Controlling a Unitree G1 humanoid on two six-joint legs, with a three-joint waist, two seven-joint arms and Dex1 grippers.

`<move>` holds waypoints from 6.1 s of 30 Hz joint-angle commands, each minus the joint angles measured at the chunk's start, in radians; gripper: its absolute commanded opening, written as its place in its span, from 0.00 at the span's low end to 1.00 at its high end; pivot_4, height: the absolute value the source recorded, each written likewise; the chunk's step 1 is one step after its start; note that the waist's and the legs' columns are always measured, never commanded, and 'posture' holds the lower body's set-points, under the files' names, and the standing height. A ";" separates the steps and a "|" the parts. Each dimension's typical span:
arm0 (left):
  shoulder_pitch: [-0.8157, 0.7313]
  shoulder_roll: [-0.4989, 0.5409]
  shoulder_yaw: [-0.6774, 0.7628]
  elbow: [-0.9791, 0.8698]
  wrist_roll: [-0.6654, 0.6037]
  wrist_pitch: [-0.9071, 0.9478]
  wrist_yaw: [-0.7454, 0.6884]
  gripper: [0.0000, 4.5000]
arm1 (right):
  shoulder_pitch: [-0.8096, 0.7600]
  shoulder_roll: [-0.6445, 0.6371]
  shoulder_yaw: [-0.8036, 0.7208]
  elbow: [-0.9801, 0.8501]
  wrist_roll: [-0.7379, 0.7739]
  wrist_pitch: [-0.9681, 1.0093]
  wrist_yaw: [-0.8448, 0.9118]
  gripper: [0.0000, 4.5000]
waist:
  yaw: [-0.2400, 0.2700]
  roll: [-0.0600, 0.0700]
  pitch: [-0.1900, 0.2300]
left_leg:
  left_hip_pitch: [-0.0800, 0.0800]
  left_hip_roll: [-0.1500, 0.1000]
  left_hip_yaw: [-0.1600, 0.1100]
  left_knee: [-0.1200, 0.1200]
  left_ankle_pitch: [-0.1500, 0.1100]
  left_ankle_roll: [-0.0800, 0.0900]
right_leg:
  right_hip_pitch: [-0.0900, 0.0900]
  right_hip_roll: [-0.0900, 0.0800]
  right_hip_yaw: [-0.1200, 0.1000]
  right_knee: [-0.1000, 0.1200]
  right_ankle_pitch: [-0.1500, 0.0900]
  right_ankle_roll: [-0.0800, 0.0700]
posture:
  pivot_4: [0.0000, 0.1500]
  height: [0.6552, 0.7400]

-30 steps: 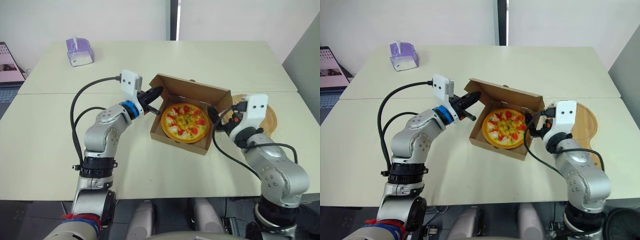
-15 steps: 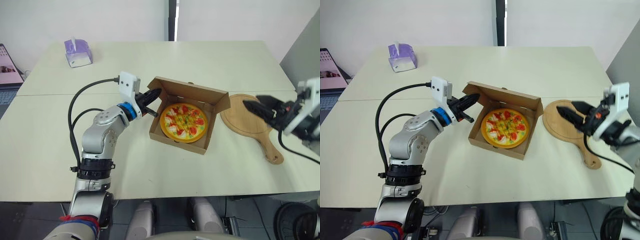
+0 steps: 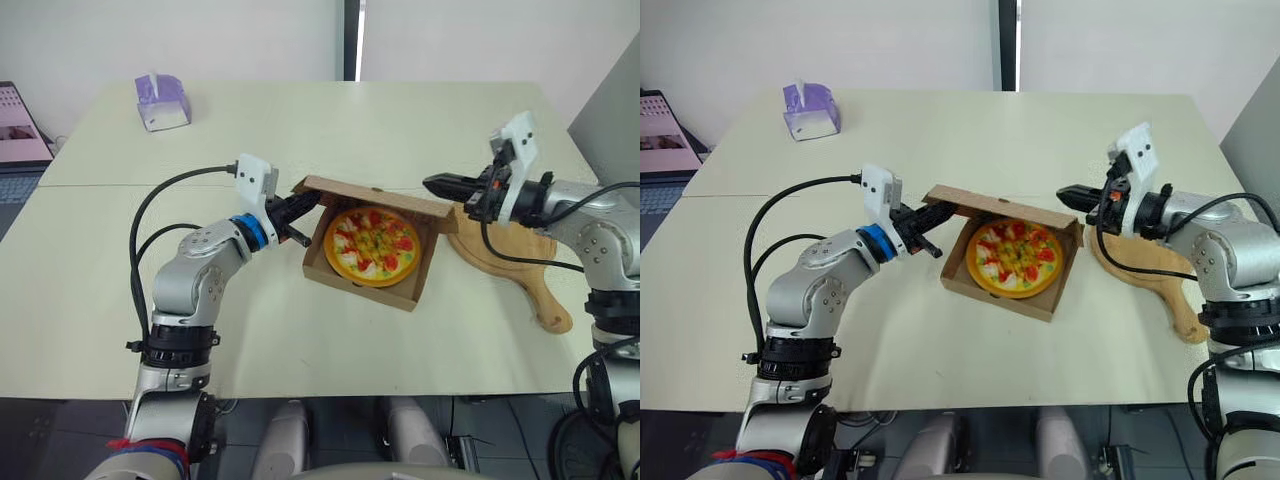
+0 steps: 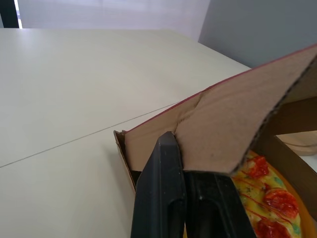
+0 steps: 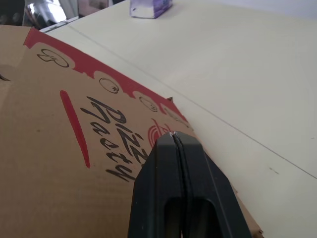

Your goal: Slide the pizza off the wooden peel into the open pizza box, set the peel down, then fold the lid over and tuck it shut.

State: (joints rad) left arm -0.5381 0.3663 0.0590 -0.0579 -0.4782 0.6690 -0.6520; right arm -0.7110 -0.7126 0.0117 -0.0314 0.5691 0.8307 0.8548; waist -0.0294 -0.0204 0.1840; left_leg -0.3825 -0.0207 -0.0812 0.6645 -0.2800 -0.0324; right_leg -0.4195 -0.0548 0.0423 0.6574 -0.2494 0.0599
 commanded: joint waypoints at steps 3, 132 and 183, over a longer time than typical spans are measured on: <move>0.009 0.125 0.015 -0.057 -0.062 0.057 -0.129 0.27 | -0.019 -0.023 0.005 -0.020 -0.017 -0.026 0.062 0.00 | -0.002 0.000 0.000 | 0.000 0.000 0.000 0.000 0.000 0.000 | 0.000 0.000 0.000 0.001 0.000 0.000 | 1.00 1.00; -0.166 0.189 -0.291 0.271 0.269 -0.398 -0.603 0.00 | 0.441 -0.117 -0.216 -0.425 -0.062 -0.052 -0.030 1.00 | 0.001 -0.002 0.002 | 0.001 0.000 0.000 0.005 0.000 0.000 | 0.001 0.001 0.000 0.005 0.000 0.000 | 1.00 1.00; -0.114 0.349 -0.198 0.234 0.283 -0.467 -0.576 0.00 | 0.395 -0.025 0.105 -0.404 -0.189 -0.199 0.029 0.01 | 0.004 -0.002 0.002 | -0.001 0.000 -0.001 0.007 0.000 0.000 | 0.001 0.001 0.000 0.006 0.000 0.000 | 1.00 1.00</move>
State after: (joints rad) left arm -0.6340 0.7199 -0.1429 0.2328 -0.1834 0.1973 -1.2335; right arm -0.2984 -0.7378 0.1223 -0.4224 0.3755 0.6442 0.8748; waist -0.0255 -0.0226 0.1859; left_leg -0.3838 -0.0205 -0.0821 0.6726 -0.2800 -0.0319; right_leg -0.4189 -0.0541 0.0416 0.6632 -0.2495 0.0599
